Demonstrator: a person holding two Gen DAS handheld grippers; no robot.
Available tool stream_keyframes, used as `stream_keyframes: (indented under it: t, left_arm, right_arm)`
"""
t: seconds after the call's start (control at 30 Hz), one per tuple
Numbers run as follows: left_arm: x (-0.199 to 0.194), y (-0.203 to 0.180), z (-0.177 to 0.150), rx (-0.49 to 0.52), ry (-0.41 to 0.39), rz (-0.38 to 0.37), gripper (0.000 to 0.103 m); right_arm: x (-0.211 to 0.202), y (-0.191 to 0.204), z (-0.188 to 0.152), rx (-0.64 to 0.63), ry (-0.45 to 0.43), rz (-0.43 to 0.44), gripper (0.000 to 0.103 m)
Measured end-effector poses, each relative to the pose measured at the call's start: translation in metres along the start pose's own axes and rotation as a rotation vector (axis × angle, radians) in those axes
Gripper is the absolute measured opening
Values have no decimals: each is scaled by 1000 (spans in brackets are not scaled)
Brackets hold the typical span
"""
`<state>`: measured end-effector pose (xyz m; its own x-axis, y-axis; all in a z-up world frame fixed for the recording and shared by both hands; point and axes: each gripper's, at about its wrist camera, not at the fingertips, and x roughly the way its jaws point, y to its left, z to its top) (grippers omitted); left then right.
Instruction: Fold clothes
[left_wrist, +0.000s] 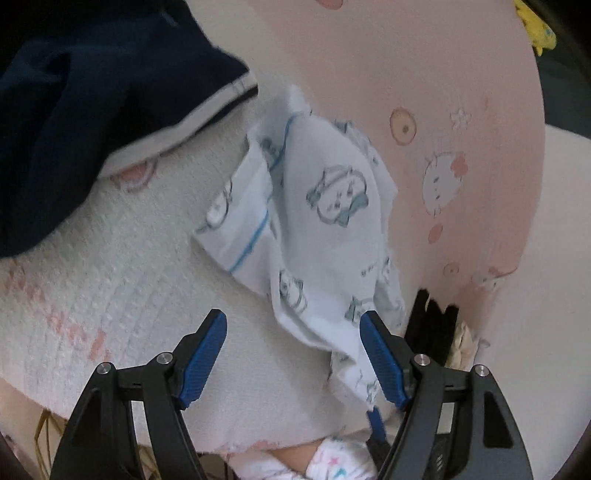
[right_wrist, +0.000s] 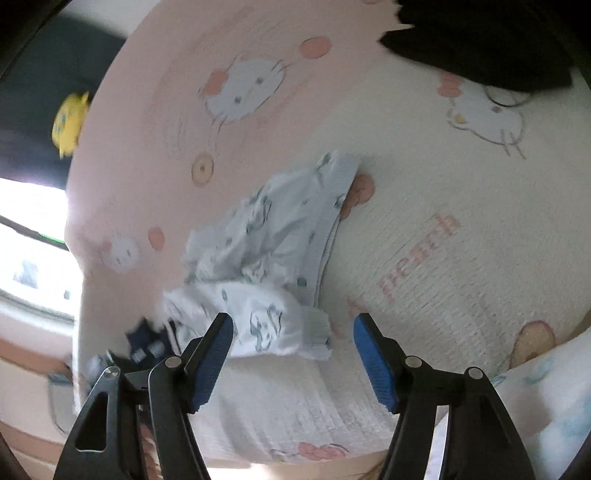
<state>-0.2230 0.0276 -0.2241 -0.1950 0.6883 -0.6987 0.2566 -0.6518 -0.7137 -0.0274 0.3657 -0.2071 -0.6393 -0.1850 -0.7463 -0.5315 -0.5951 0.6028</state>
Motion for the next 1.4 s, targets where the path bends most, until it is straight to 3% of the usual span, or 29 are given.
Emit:
stream_keyframes:
  t: [0.17, 0.43, 0.8, 0.83, 0.97, 1.17, 1.4]
  left_arm:
    - [7, -3, 9, 35, -37, 48, 73]
    - [19, -6, 23, 94, -106, 110, 72]
    - [39, -26, 20, 214, -165, 218, 44]
    - [40, -28, 19, 239, -173, 243, 39]
    - [45, -38, 10, 347, -210, 364, 19]
    - [39, -52, 4, 432, -209, 442, 16]
    - [18, -64, -11, 477, -231, 448, 16]
  right_arm:
    - [19, 24, -12, -191, 44, -121, 67]
    - [40, 32, -18, -340, 73, -258, 67]
    - [72, 43, -23, -495, 124, -395, 67]
    - [75, 44, -23, -510, 124, -417, 63]
    - [74, 47, -24, -559, 95, -446, 21]
    - [48, 46, -18, -587, -39, -520, 19]
    - [8, 20, 5, -450, -109, -452, 19]
